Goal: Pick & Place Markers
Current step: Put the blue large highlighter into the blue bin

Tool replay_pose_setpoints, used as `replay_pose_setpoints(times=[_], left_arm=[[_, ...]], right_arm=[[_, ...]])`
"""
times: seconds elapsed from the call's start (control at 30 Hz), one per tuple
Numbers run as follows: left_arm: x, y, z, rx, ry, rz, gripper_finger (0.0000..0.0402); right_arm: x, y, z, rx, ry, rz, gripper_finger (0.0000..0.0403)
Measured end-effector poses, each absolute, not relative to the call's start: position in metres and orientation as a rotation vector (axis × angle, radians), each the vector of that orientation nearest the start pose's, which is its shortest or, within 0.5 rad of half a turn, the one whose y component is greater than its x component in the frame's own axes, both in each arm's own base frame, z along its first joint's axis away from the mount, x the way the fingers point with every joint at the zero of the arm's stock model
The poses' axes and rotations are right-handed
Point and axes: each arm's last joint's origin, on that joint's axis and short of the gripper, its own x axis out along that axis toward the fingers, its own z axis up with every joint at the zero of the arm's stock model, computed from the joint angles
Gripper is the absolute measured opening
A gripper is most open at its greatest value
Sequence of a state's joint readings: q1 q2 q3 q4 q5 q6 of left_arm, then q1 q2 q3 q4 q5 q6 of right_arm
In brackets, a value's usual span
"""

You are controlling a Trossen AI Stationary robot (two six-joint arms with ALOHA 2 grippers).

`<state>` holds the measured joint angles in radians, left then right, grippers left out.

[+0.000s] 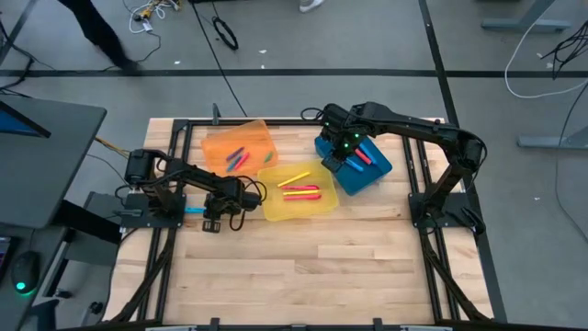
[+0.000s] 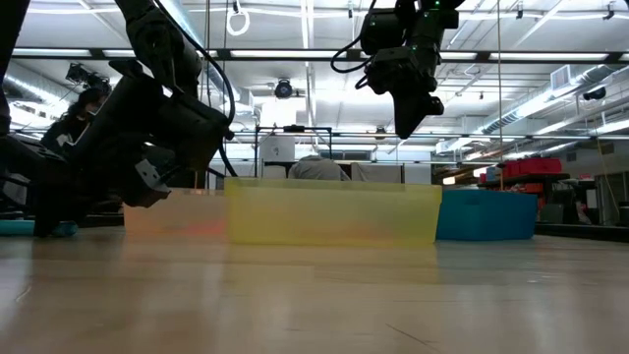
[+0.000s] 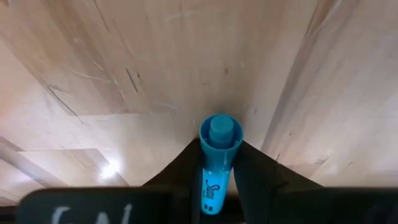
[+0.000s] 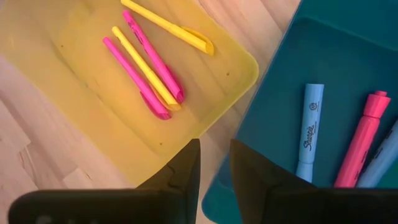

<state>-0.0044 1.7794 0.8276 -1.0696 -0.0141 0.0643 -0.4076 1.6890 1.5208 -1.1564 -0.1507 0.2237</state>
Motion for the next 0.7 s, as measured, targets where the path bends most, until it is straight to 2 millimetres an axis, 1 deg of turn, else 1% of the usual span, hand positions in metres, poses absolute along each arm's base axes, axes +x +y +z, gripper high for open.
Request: replay_pose_setpoints(times=[0.1, 0.3, 0.47, 0.53, 0.7], left_arm=[[0.223, -0.001, 0.11, 0.06, 2.023, -0.058, 0.0084], [0.223, 0.0, 0.11, 0.056, 2.026, -0.047, 0.0076], [0.225, 0.0, 0.112, 0.047, 2.03, -0.03, 0.008], [0.229, 0.0, 0.114, 0.049, 2.023, -0.026, 0.0078], [0.247, 0.0, 0.125, 0.036, 1.935, 0.001, 0.0071]], right_arm=[[0.3, -0.125, 0.29, 0.559, 1.264, -0.363, 0.0087], [0.3, -0.125, 0.29, 0.561, 1.269, -0.362, 0.0087], [0.299, -0.124, 0.29, 0.575, 1.281, -0.34, 0.0087], [0.299, -0.123, 0.29, 0.576, 1.286, -0.339, 0.0087], [0.298, -0.123, 0.289, 0.579, 1.296, -0.34, 0.0087]])
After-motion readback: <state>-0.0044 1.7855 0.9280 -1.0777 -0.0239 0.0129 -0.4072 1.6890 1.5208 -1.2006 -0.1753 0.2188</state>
